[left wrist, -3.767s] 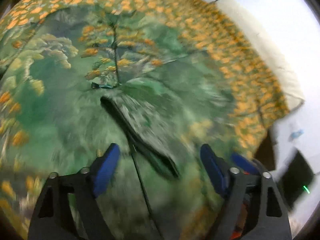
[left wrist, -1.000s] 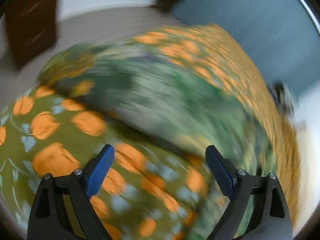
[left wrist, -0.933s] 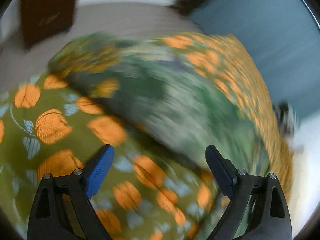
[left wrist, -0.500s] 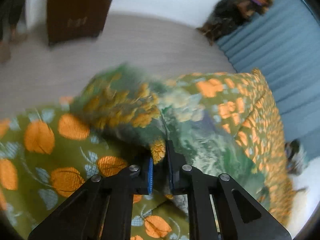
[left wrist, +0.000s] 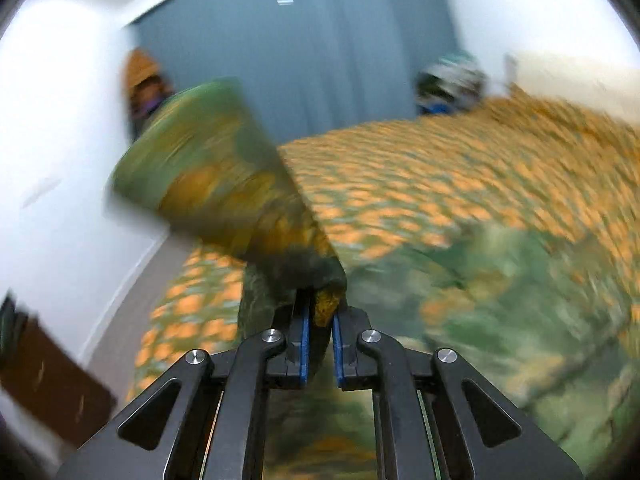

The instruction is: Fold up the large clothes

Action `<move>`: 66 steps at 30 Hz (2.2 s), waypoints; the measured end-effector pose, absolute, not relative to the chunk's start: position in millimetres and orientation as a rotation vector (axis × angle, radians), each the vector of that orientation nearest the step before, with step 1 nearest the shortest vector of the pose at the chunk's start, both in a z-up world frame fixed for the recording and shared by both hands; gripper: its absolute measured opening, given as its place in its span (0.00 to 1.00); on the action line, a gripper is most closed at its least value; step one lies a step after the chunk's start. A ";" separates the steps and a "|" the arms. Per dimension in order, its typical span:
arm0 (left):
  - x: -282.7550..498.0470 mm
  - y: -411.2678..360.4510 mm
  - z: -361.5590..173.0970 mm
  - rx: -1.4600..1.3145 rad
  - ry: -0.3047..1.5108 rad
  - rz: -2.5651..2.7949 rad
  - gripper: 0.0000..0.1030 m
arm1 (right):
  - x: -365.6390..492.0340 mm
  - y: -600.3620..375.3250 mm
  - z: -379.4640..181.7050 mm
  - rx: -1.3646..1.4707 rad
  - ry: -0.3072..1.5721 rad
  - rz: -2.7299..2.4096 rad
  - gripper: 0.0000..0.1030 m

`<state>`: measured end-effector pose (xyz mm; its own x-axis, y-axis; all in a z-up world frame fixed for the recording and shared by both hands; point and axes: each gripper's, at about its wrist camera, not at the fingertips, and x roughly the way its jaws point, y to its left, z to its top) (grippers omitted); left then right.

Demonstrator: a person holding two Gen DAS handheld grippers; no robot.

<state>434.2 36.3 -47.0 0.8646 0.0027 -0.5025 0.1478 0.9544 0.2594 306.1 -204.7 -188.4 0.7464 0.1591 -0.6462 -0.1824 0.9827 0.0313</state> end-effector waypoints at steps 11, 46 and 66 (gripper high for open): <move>392.3 -26.9 -151.2 0.438 0.826 -0.235 0.74 | 315.6 -246.7 -188.3 0.061 0.720 0.112 0.60; 479.4 115.3 -140.5 -0.107 0.943 -0.181 0.74 | 529.1 -146.7 -150.8 0.059 0.779 0.358 0.48; 550.8 98.6 -206.8 -0.034 1.152 -0.174 0.79 | 553.9 -138.1 -246.6 0.116 0.973 0.377 0.34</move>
